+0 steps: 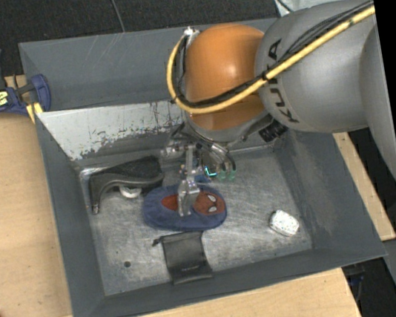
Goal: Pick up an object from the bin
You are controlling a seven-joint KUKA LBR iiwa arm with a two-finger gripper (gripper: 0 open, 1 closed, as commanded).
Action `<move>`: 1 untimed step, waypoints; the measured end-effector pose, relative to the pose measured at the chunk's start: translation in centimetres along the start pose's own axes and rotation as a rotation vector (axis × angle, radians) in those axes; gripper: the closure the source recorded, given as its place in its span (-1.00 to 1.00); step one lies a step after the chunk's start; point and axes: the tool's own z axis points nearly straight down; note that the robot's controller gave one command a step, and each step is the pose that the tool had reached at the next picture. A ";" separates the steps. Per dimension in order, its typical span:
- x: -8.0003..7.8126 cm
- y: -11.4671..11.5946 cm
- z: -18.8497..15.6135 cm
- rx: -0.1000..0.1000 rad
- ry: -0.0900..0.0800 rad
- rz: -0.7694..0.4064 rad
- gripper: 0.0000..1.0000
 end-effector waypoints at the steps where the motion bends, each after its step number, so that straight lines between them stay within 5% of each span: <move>1: 1.6 -1.4 10.4 -0.004 -0.015 0.194 -1.00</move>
Offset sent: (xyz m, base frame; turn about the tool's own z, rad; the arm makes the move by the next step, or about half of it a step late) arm -0.0199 -0.0132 -0.1060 0.1925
